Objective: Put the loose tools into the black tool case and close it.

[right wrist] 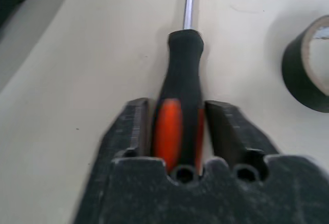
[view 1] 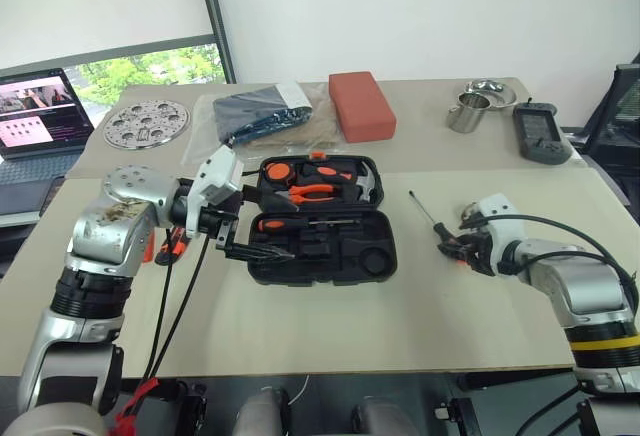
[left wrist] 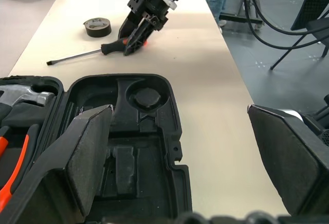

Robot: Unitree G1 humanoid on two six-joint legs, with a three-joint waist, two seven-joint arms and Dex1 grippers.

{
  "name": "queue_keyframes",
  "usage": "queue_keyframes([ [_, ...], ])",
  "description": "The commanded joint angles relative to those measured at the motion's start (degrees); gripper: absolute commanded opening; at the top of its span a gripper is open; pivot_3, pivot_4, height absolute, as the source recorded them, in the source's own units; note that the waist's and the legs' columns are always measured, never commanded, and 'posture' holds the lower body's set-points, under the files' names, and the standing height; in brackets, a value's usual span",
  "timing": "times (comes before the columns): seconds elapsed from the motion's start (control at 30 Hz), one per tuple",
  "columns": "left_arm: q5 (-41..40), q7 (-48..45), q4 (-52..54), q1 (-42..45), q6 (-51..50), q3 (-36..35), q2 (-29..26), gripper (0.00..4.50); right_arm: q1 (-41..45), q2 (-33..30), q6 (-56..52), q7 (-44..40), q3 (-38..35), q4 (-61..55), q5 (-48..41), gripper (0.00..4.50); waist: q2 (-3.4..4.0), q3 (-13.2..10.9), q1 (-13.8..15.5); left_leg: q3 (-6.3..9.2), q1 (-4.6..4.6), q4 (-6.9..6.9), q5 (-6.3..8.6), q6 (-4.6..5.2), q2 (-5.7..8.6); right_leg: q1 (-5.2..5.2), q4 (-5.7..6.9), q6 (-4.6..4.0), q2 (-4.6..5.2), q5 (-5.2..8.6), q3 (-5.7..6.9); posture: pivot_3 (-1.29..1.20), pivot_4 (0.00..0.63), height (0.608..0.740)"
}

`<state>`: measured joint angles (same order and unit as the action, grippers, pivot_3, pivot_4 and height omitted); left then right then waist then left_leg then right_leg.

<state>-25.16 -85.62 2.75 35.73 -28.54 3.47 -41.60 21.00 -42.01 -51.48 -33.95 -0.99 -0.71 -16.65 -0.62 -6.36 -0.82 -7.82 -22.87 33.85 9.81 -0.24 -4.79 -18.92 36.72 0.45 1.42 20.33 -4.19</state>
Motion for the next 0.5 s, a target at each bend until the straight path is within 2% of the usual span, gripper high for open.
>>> queue_keyframes([
  [0.03,-2.59,2.00,3.14,-0.83,-0.81,-2.44,-0.95,4.50,2.91,-0.05,1.31,1.76,-3.72,-2.04,0.20,1.03,0.00,-0.01,-0.03,0.00,-0.01,0.00,0.00,0.00,0.00,-0.01,0.00,0.00,0.00,0.00,0.00,0.00,0.150,0.740],
  [0.2,-5.59,6.15,7.01,-3.02,-3.81,-5.10,-1.63,4.50,7.38,0.25,7.58,-0.99,-2.42,-5.16,-0.19,1.01,0.02,-0.03,-0.30,-0.02,-0.06,-0.02,-0.03,-0.04,-0.01,-0.14,0.04,0.00,-0.01,0.00,-0.08,0.00,0.150,0.740],
  [0.33,-7.31,10.26,9.21,-5.85,-6.39,-8.79,-3.29,4.50,10.19,-0.04,18.10,-10.01,3.76,-5.42,1.28,1.01,0.02,-0.03,-0.34,-0.01,-0.03,-0.04,-0.05,-0.09,-0.05,-0.15,0.04,0.01,-0.08,0.00,-0.09,0.00,0.150,0.740],
  [0.5,-8.57,13.51,13.10,-14.28,-8.48,-13.91,-7.21,4.50,13.29,0.24,37.23,-20.96,12.19,2.45,7.42,1.01,0.02,-0.06,-0.27,-0.02,-0.04,-0.02,-0.05,-0.08,-0.05,-0.17,0.02,0.01,-0.04,0.00,-0.07,0.00,0.150,0.740],
])
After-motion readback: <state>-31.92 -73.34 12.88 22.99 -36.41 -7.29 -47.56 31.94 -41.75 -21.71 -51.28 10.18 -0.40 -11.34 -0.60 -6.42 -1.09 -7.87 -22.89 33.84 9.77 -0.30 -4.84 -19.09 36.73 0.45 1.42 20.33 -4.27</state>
